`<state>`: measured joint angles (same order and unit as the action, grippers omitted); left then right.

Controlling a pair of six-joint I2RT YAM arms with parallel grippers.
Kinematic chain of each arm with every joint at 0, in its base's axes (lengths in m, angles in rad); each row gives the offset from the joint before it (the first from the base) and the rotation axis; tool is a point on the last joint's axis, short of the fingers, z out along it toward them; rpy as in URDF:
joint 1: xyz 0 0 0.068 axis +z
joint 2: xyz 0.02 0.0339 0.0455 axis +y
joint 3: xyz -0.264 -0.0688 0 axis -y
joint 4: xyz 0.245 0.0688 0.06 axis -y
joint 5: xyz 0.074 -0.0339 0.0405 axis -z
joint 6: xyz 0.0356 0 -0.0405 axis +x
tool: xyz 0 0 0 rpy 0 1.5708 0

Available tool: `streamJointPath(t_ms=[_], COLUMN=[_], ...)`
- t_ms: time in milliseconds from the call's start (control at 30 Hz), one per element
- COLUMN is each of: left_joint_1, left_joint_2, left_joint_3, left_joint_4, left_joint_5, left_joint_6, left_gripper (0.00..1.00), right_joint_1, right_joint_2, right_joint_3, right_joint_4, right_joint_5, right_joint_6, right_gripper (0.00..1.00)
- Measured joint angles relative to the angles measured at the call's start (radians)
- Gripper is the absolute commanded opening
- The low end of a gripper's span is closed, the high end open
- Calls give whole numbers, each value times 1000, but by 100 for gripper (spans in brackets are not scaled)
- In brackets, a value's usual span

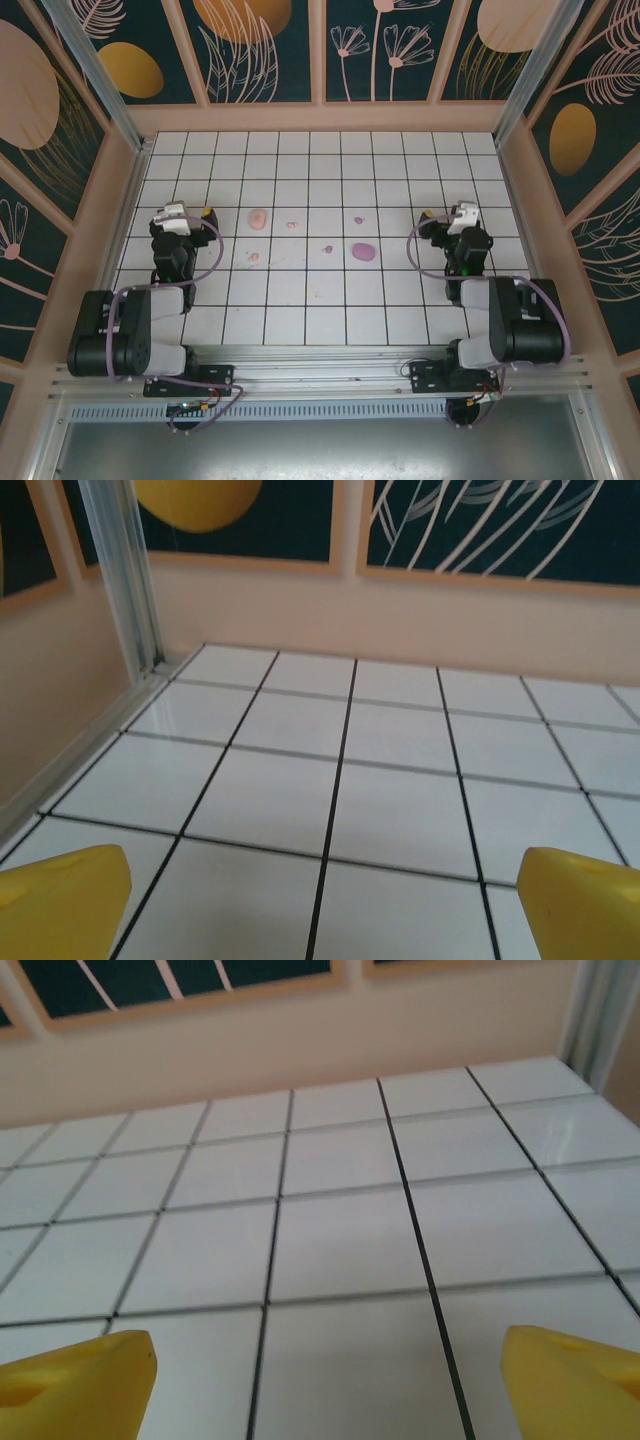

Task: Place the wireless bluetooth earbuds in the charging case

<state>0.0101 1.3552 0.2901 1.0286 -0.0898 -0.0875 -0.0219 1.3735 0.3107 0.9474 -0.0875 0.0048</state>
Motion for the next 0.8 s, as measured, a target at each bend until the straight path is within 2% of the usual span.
streamJointPath(t_ms=[100,233,333,400,500,567,700,800], left_joint_1=[0,-2,-13,-47,-148,-249,-410,-479], left_joint_2=[-89,-195,-219,-217,-205,-185,-139,-92], left_joint_3=[57,139,205,240,261,261,254,266], left_joint_4=[-141,-343,-477,-555,-639,-681,-705,-734], left_joint_5=[16,103,173,208,233,243,258,270], left_joint_6=[-20,-65,-95,-116,-135,-140,-145,-137], left_gripper=[92,86,87,93,92,92,92,93], right_joint_1=[52,203,257,282,349,389,433,462], right_joint_2=[-126,-269,-284,-277,-262,-246,-180,-103], right_joint_3=[50,114,191,239,296,314,345,414], right_joint_4=[-139,-358,-520,-625,-771,-846,-981,-1083], right_joint_5=[-4,-3,-53,-85,-123,-158,-186,-174], right_joint_6=[-29,-89,-88,-76,-75,-84,-138,-216], right_gripper=[85,84,80,80,79,78,79,83])
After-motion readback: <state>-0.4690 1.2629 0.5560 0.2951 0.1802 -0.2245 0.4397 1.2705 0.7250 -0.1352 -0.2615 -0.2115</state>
